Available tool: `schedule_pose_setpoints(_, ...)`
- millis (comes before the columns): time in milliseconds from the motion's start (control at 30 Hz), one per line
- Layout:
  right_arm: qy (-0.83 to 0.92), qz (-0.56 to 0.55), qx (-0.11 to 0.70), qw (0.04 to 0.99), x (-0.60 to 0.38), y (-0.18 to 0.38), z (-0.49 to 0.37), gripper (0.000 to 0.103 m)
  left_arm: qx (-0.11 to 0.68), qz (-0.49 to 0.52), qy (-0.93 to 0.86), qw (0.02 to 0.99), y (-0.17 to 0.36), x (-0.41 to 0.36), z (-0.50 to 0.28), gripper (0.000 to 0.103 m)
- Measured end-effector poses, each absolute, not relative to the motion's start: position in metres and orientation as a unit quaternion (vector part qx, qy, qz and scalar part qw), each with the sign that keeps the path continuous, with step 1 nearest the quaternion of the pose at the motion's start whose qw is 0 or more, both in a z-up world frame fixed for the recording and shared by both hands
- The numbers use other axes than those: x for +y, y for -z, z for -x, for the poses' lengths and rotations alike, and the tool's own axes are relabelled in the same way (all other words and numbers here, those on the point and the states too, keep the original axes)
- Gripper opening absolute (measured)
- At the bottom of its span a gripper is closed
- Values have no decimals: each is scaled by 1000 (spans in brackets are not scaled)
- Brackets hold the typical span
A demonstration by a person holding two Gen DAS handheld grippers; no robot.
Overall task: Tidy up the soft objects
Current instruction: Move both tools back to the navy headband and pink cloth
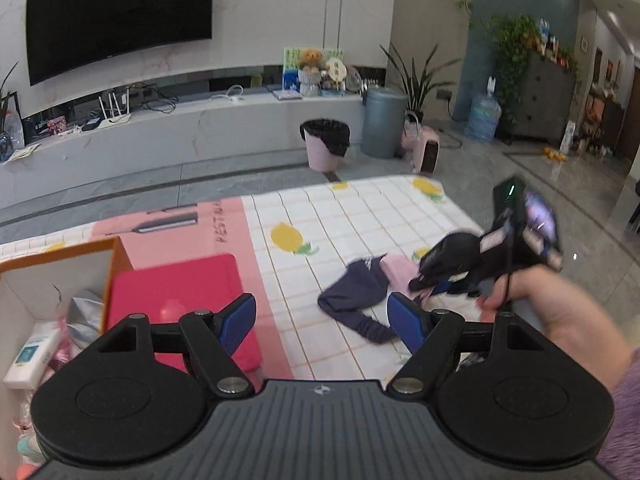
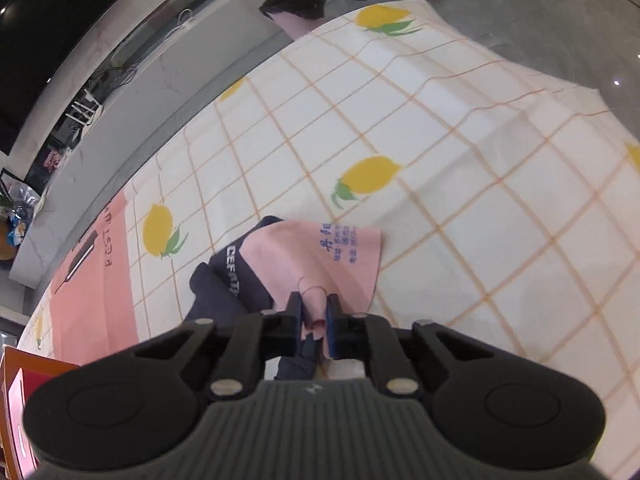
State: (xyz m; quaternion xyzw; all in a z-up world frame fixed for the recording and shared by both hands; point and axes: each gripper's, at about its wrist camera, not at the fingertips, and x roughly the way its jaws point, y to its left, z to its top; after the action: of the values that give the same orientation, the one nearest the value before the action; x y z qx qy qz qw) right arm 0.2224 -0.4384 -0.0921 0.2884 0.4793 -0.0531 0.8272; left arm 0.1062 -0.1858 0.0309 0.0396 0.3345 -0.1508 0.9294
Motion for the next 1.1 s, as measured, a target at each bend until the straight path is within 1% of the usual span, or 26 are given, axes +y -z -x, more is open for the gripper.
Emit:
schedule_pose_setpoints(67,66,-259,483,834,-440,83,-218,9,345,-48,153,925,-22,-194,-106,88)
schedule_pose_setpoints(133,74,-197,498,842,-436,73,-213,11,359,-58,153,919,-11,-204,-108,88)
schedule_pose_setpoints(167,70,-158,508,844,-432,69,-211,16,366,-63,152,916,-5,-209,-109,88)
schedule_pose_setpoints(233,59,-92,523,845,-423,65,-205,22,380,-76,153,909,8,-218,-108,88)
schedule_pose_setpoints(300,48,-58,534,842,-422,64,-197,33,391,-84,155,903,18,-226,-108,88)
schedule_pose_setpoints(367,56,-58,538,839,-427,64,-192,59,400,-93,164,897,27,-234,-107,88)
schedule_pose_setpoints(400,70,-61,536,839,-431,63,-191,61,403,-101,172,894,32,-239,-108,88)
schedule_pose_setpoints(467,84,-74,515,850,-441,56,-189,61,400,-130,196,886,40,-248,-109,88)
schedule_pose_setpoints(600,60,-150,481,861,-455,49,-193,61,349,-201,251,880,59,-270,-105,88)
schedule_pose_setpoints(633,51,-162,482,859,-454,51,-195,60,344,-209,252,880,64,-273,-106,88)
schedule_pose_setpoints(700,43,-164,491,854,-449,58,-200,49,342,-209,256,880,74,-277,-112,88)
schedule_pose_setpoints(767,45,-154,499,852,-444,65,-204,23,339,-198,263,881,80,-278,-117,88)
schedule_pose_setpoints(833,49,-164,504,847,-447,70,-206,12,333,-192,271,882,85,-280,-121,88)
schedule_pose_setpoints(933,41,-191,498,845,-453,67,-203,5,330,-193,281,880,89,-284,-124,88)
schedule_pose_setpoints(1100,62,-187,475,858,-461,51,-195,5,323,-196,289,879,93,-296,-132,88)
